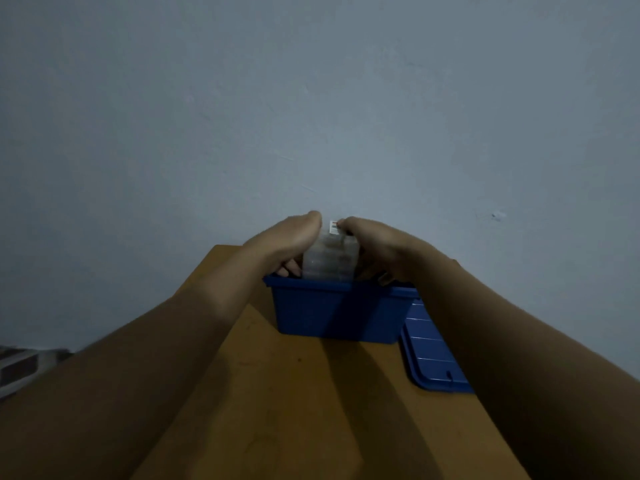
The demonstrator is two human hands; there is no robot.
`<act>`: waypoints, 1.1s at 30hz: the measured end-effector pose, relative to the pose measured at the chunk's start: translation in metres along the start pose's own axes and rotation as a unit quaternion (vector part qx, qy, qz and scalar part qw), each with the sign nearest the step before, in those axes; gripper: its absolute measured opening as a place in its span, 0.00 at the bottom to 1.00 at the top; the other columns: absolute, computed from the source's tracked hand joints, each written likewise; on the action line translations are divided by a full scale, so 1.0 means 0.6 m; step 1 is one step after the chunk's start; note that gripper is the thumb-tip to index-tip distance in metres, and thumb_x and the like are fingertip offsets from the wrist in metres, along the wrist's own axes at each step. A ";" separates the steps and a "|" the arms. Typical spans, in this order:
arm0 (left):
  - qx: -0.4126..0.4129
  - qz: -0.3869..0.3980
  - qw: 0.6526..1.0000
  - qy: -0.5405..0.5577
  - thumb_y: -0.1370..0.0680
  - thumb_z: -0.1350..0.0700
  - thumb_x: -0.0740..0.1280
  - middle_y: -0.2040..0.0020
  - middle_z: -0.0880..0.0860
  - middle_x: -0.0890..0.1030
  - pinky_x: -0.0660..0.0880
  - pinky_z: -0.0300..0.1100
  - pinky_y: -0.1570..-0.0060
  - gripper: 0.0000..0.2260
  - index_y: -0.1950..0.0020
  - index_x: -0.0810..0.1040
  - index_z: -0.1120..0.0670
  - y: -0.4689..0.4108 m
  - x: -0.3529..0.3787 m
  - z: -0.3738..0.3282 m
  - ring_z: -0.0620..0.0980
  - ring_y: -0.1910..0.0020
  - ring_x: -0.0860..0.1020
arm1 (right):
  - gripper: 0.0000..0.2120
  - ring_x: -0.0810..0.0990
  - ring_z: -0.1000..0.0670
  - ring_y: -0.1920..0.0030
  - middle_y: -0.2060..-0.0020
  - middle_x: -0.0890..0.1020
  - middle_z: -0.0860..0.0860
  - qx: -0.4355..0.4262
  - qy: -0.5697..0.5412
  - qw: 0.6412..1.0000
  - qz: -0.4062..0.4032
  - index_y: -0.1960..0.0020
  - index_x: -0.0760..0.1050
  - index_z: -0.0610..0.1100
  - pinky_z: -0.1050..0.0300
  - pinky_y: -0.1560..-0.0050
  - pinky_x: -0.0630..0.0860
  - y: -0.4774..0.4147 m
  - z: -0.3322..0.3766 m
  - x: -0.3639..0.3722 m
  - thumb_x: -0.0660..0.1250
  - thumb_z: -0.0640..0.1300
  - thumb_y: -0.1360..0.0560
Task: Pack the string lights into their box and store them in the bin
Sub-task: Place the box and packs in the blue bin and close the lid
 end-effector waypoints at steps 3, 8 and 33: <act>-0.035 0.031 0.998 -0.043 0.19 0.46 0.47 0.55 0.63 0.81 0.74 0.42 0.65 0.24 0.44 0.76 0.60 -0.025 0.008 0.007 0.57 0.64 0.78 | 0.15 0.76 0.44 0.61 0.59 0.80 0.42 0.015 -0.037 0.999 0.029 0.52 0.74 0.44 0.53 0.58 0.71 -0.029 -0.013 0.014 0.57 0.54 0.20; -0.088 0.093 0.992 -0.021 0.20 0.58 0.51 0.73 0.57 0.77 0.67 0.34 0.80 0.14 0.55 0.75 0.60 -0.041 0.021 0.013 0.51 0.81 0.73 | 0.12 0.75 0.49 0.65 0.65 0.80 0.47 0.030 -0.079 0.995 0.052 0.52 0.74 0.44 0.55 0.59 0.71 -0.055 -0.034 0.030 0.56 0.49 0.19; 0.102 -0.124 0.960 -0.229 0.22 0.51 0.67 0.52 0.56 0.80 0.77 0.44 0.65 0.13 0.46 0.79 0.60 -0.019 -0.007 0.019 0.51 0.59 0.78 | 0.13 0.80 0.45 0.63 0.62 0.81 0.46 -0.133 0.141 0.947 -0.257 0.57 0.76 0.43 0.54 0.67 0.75 -0.043 -0.042 0.039 0.61 0.51 0.23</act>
Point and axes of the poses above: each hand's wrist, its own y-axis away from the middle knuckle, its own x-axis out of the palm, z = x × y, the point moved 5 cm from there along -y, towards the middle knuckle
